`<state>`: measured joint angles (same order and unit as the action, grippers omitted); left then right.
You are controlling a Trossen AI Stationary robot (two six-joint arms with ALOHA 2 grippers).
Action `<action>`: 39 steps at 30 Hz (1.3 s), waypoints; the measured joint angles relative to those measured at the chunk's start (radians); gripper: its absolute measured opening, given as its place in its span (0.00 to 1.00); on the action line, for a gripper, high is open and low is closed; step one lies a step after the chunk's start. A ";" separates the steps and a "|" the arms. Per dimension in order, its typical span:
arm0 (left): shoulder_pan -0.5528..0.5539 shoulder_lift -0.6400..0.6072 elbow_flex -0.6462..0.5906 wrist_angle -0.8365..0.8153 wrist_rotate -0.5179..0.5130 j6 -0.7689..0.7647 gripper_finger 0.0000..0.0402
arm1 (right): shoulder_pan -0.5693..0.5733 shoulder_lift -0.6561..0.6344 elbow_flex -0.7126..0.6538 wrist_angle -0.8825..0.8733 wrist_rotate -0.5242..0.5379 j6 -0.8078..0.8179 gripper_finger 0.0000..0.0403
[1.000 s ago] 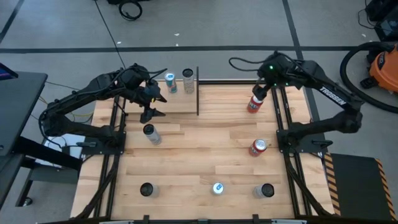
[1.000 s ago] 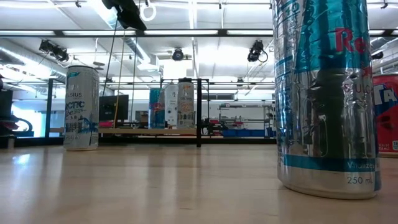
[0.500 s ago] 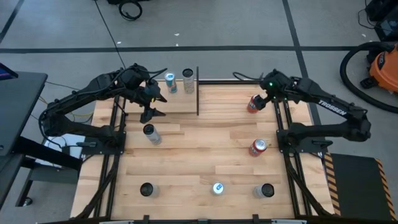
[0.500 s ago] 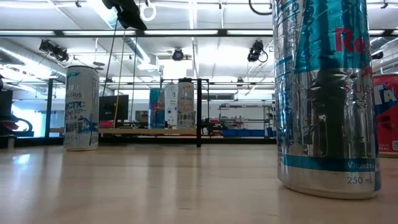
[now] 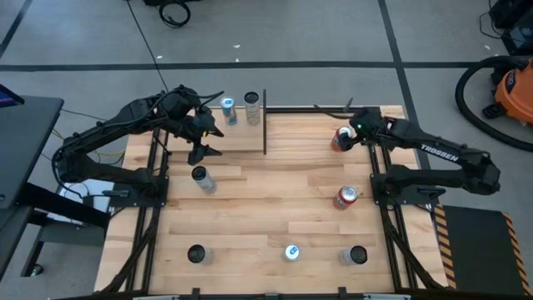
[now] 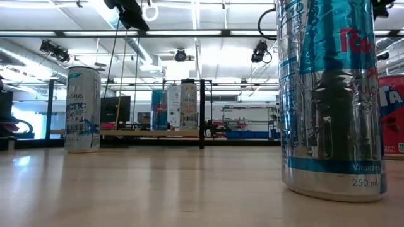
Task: Place canned beverage on shelf
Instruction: Put the top orange soda can on the shelf
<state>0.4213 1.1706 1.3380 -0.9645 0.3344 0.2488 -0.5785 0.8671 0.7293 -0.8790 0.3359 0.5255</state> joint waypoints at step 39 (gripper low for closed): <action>0.000 0.000 0.000 0.021 0.000 -0.001 0.78 | 0.036 -0.003 -0.454 0.714 0.065 -0.113 0.97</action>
<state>0.4213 1.1706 1.3376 -0.9440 0.3344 0.2480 -0.5428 0.8639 0.2757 -0.1651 0.4007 0.4124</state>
